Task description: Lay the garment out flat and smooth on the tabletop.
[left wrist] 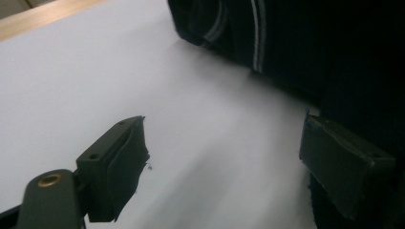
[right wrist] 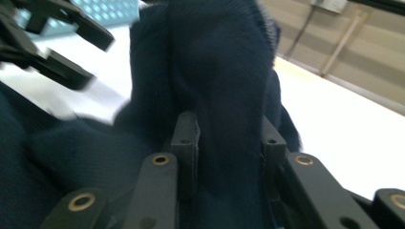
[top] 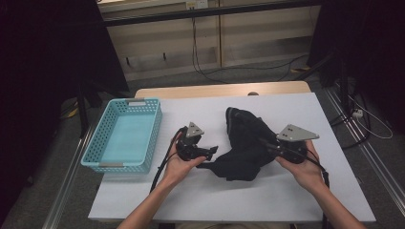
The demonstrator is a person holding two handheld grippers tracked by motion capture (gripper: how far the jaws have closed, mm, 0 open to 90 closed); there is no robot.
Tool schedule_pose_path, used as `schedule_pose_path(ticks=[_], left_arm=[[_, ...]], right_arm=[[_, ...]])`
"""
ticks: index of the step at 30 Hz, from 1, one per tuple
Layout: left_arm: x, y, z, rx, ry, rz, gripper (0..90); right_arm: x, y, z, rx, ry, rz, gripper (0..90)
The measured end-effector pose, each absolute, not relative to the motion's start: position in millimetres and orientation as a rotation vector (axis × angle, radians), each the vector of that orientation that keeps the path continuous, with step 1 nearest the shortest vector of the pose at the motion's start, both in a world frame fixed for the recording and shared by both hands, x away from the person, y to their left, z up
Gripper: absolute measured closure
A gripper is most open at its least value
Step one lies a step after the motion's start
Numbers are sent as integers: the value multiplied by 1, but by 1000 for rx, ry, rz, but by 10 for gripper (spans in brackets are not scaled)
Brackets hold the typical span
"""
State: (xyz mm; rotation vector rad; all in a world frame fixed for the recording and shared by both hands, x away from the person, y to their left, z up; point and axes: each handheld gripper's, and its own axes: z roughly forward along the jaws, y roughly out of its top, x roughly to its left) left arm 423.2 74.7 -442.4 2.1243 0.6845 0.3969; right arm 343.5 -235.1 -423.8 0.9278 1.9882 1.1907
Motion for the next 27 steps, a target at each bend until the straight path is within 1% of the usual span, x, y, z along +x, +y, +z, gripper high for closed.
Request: schedule_pose_path(ticks=[1,3,5,7,16,18,19,20,21,22,24,27], left_arm=[[422,68,-444,2126,677,383,167],[422,66,-444,2124,677,373,168],[422,59,-444,2118,672,357,168],[423,55,-444,2113,673,346,198],[426,36,-447,2116,659,321,219],[427,31,-450,2126,658,322,240],[428,25,-454,2124,618,282,226],[428,23,-456,2129,600,271,222],[427,19,-457,2135,592,262,218],[427,19,-457,2135,592,262,195],[427,12,-463,2136,581,204,168],[427,6,-466,2130,578,188,139]], right_arm=[[341,-246,-429,955,1985,1165,679],[339,-252,-432,962,1982,1150,679],[338,-268,-439,992,1971,1100,680],[339,-277,-444,1022,1965,1085,682],[354,-283,-462,1098,1966,1043,689],[355,-283,-464,1112,1965,1067,689],[355,-284,-465,1113,1967,1086,689],[354,-284,-465,1115,1964,1105,689],[353,-283,-466,1107,1962,1112,690],[353,-283,-466,1107,1962,1112,690],[351,-279,-466,1085,1956,1102,690],[350,-278,-464,1087,1956,1107,682]])
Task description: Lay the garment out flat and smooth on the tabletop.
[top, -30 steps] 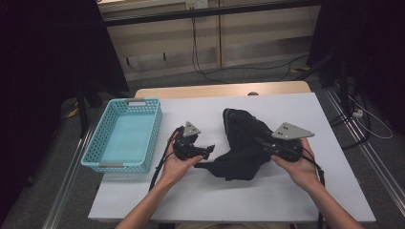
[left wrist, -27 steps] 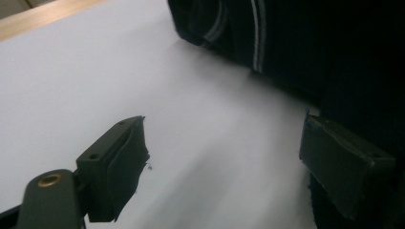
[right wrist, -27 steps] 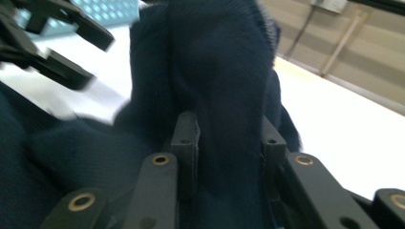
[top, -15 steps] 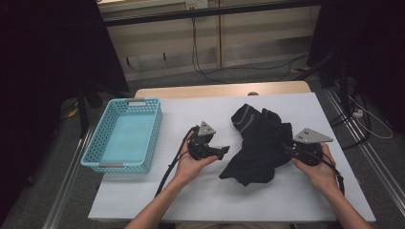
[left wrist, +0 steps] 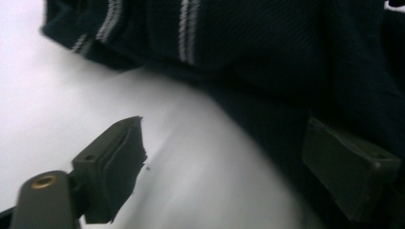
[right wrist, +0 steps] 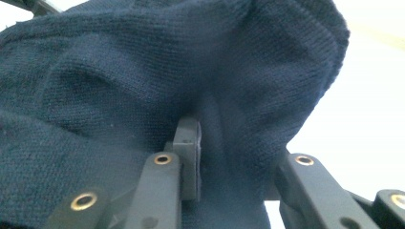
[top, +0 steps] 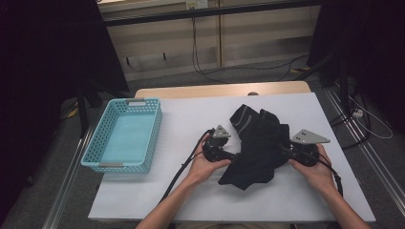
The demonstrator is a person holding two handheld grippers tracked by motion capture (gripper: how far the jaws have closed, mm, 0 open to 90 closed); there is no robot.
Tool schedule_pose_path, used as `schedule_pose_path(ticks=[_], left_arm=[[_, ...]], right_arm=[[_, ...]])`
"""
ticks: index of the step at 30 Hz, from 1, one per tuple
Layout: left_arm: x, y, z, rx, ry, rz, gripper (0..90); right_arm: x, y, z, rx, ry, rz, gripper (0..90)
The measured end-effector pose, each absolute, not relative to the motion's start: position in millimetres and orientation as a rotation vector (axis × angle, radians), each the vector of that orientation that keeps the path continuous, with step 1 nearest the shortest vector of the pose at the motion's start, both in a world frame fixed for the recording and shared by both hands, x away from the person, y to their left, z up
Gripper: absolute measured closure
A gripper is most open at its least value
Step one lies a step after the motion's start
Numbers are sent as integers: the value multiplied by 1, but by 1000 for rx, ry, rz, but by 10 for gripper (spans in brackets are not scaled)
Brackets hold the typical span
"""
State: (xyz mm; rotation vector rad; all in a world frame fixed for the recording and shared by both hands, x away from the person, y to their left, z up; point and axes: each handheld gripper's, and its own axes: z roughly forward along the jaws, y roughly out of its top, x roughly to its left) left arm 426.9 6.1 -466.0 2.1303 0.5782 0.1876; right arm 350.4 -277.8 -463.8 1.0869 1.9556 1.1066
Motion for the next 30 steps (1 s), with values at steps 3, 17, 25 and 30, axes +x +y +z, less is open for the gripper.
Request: schedule_pose_path(ticks=[3,17,25,30], left_arm=[[426,-6,-461,2082,596,106,136],[430,-33,-478,2102,614,70,33],[429,-30,-477,2111,554,-95,364],[424,-25,-469,2125,539,-57,612]], right_arm=[[349,-277,-459,1097,1935,1151,631],[337,-287,-428,1097,1827,1267,304],[350,-270,-461,1180,2031,1142,132],[355,-266,-461,1208,2081,1172,341]])
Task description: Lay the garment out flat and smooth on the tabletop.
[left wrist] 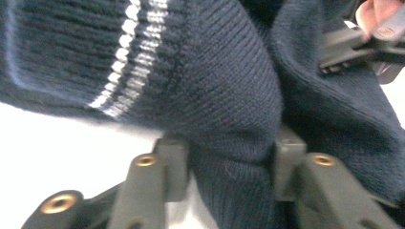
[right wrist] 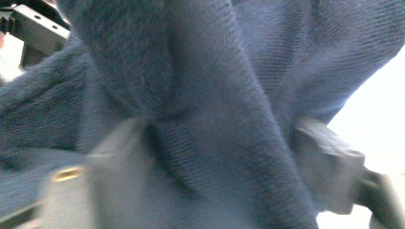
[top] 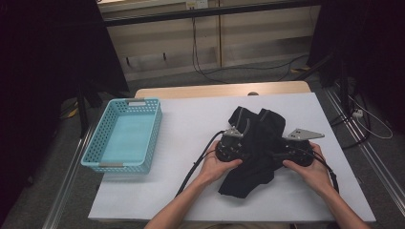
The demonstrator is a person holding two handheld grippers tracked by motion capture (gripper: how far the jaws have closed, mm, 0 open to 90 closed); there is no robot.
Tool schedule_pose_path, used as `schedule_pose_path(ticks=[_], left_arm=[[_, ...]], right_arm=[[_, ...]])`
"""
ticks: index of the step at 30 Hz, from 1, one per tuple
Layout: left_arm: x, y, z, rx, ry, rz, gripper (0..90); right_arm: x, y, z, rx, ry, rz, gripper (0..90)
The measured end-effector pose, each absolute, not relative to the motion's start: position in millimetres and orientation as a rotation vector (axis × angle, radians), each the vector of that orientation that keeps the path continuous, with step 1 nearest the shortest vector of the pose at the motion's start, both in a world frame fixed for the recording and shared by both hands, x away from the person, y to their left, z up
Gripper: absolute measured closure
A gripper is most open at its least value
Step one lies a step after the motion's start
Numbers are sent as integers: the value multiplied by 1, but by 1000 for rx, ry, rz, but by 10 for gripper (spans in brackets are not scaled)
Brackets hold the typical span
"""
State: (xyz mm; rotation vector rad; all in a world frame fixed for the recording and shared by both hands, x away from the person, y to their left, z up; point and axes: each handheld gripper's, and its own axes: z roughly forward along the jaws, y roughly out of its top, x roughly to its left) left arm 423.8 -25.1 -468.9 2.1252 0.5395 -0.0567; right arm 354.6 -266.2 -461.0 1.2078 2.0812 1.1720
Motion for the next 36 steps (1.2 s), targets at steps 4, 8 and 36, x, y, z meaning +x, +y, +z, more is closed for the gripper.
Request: schedule_pose_path(ticks=[4,8,36], left_arm=[[420,-21,-464,2128,537,-26,687],[418,-9,-454,2105,547,5,705],[407,95,-437,2077,744,235,647]], right_arm=[[352,-259,-454,1156,2101,1163,530],[355,-252,-447,1118,2098,1190,609],[398,-149,-438,931,2176,1271,368]])
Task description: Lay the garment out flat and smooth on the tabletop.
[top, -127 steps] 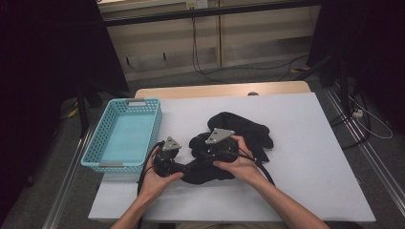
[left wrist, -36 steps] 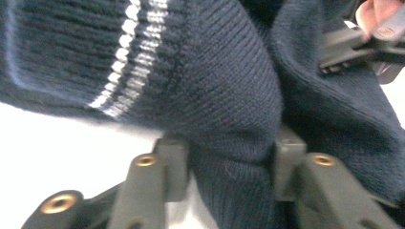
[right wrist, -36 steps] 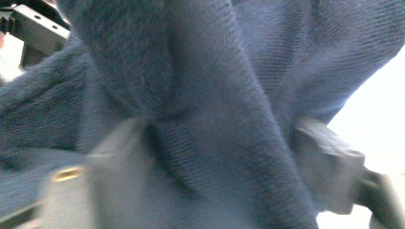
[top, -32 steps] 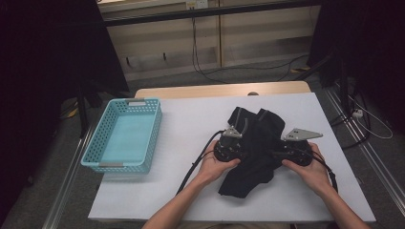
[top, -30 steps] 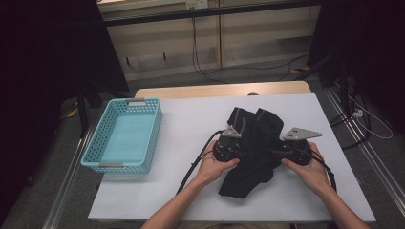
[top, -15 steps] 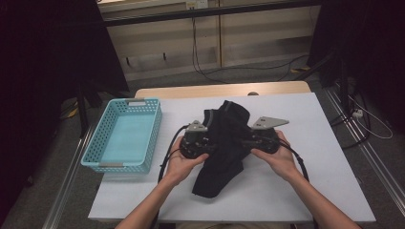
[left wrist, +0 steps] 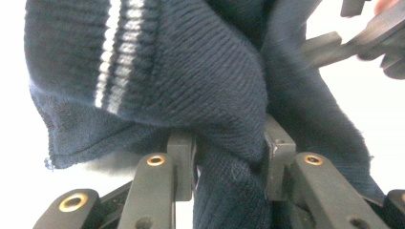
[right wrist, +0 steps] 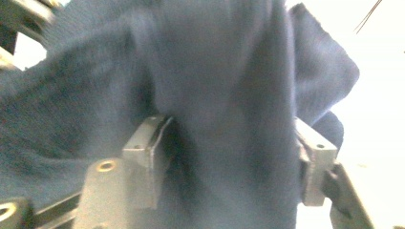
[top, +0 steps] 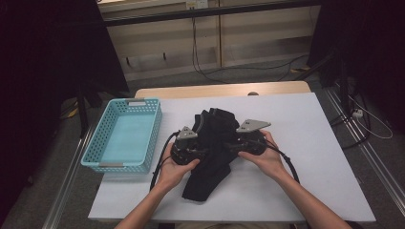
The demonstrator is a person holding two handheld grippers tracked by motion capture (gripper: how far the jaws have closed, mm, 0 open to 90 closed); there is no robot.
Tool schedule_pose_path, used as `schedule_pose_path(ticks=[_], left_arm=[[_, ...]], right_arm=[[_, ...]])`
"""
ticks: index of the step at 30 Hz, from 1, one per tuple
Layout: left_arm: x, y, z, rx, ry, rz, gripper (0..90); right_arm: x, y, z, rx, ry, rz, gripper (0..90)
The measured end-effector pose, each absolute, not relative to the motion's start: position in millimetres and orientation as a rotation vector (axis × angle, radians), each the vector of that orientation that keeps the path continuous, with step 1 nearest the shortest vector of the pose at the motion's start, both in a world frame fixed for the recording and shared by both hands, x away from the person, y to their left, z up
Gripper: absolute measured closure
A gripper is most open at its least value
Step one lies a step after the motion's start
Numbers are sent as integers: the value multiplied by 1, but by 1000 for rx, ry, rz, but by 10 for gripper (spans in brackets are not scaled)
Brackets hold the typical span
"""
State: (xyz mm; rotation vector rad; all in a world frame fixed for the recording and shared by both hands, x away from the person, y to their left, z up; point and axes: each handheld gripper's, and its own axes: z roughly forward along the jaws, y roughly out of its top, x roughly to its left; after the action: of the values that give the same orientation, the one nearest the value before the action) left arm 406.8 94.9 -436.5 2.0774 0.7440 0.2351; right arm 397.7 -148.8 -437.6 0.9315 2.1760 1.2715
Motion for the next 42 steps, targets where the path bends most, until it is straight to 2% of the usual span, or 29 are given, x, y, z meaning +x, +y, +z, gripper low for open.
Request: schedule_pose_path(ticks=[6,11,12,13,14,15,16,17,19,23,33,42], left_arm=[[406,87,-444,2077,735,216,608],[402,83,-443,2070,681,158,636],[401,83,-443,2074,676,168,634],[402,83,-443,2072,677,171,620],[403,84,-443,2069,684,168,580],[403,85,-444,2064,688,173,533],[403,85,-444,2064,688,173,488],[403,85,-444,2069,690,177,444],[403,88,-444,2068,705,189,359],[403,92,-440,2071,710,210,281],[400,109,-428,2035,733,305,207],[407,111,-428,2006,752,316,216]], right_arm=[[385,-163,-412,918,2073,1430,321],[392,-160,-419,966,2072,1406,308],[394,-159,-422,978,2077,1393,387],[396,-158,-425,975,2093,1382,514],[396,-157,-426,965,2114,1382,610],[395,-155,-427,945,2125,1354,743],[395,-155,-427,945,2125,1354,743],[390,-153,-425,876,2140,1273,810],[384,-156,-421,866,2130,1251,823],[377,-178,-417,890,2082,1201,830],[363,-251,-426,1047,1961,1116,833],[367,-295,-433,1175,1846,995,828]])
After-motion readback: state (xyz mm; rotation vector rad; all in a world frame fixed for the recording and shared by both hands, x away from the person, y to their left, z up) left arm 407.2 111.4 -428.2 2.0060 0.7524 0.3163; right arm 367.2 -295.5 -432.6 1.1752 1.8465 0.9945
